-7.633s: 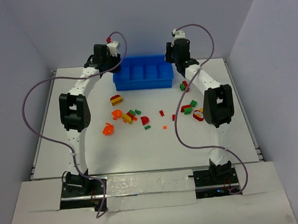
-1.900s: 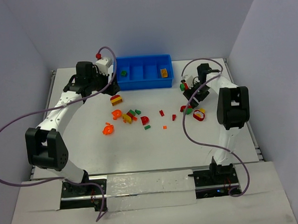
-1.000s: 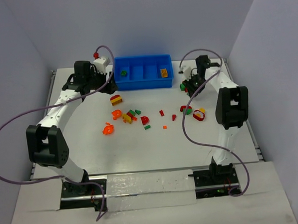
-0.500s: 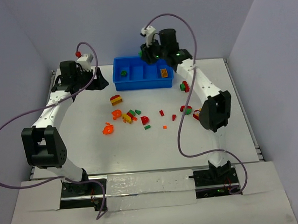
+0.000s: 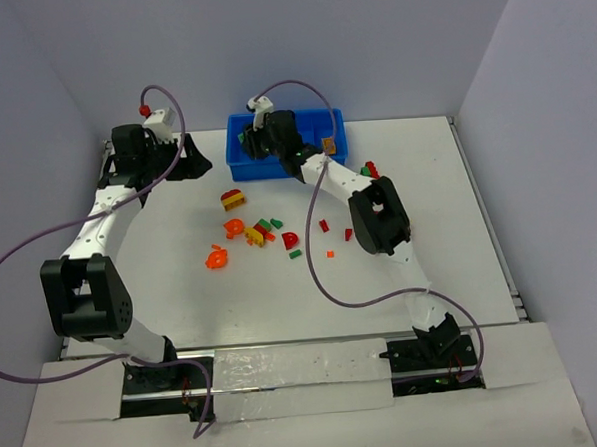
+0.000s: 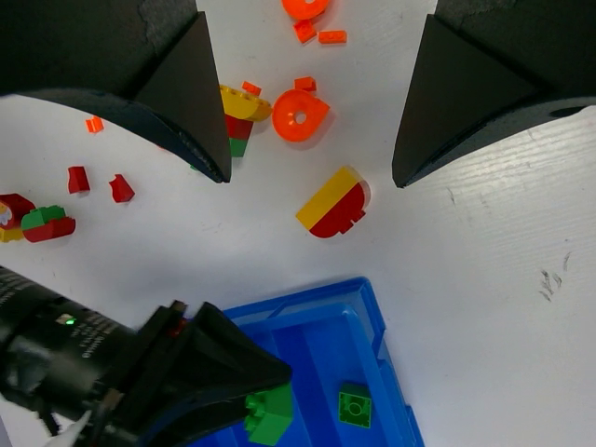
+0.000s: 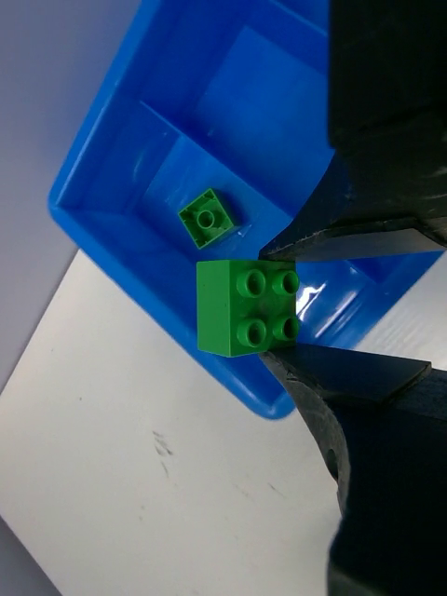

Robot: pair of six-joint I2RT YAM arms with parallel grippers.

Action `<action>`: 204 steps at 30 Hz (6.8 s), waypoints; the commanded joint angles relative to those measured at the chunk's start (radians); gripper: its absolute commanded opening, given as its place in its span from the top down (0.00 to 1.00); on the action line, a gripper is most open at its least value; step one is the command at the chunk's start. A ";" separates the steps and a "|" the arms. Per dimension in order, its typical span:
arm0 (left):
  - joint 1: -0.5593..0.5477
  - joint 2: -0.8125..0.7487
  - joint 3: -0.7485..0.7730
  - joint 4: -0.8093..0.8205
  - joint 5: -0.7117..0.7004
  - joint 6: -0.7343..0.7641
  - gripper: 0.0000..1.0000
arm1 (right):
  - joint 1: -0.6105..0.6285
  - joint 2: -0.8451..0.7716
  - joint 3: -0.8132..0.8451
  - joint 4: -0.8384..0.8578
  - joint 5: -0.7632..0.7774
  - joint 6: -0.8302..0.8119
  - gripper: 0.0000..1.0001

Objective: Sort the legos into containers by color

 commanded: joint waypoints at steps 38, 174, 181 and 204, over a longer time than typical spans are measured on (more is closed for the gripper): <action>-0.259 -0.164 -0.255 -0.105 -0.096 0.251 0.17 | -0.191 -0.509 -0.351 0.063 -0.014 0.151 0.04; -0.589 0.039 0.297 -0.258 -0.473 -0.433 1.00 | -0.078 -0.789 -0.778 -0.116 -0.371 0.521 0.29; -0.589 0.035 0.291 -0.249 -0.444 -0.515 1.00 | -0.070 -0.767 -0.753 -0.117 -0.349 0.546 0.35; -0.550 0.069 0.301 -0.264 -0.545 -0.585 1.00 | -0.067 -0.783 -0.769 -0.116 -0.329 0.530 1.00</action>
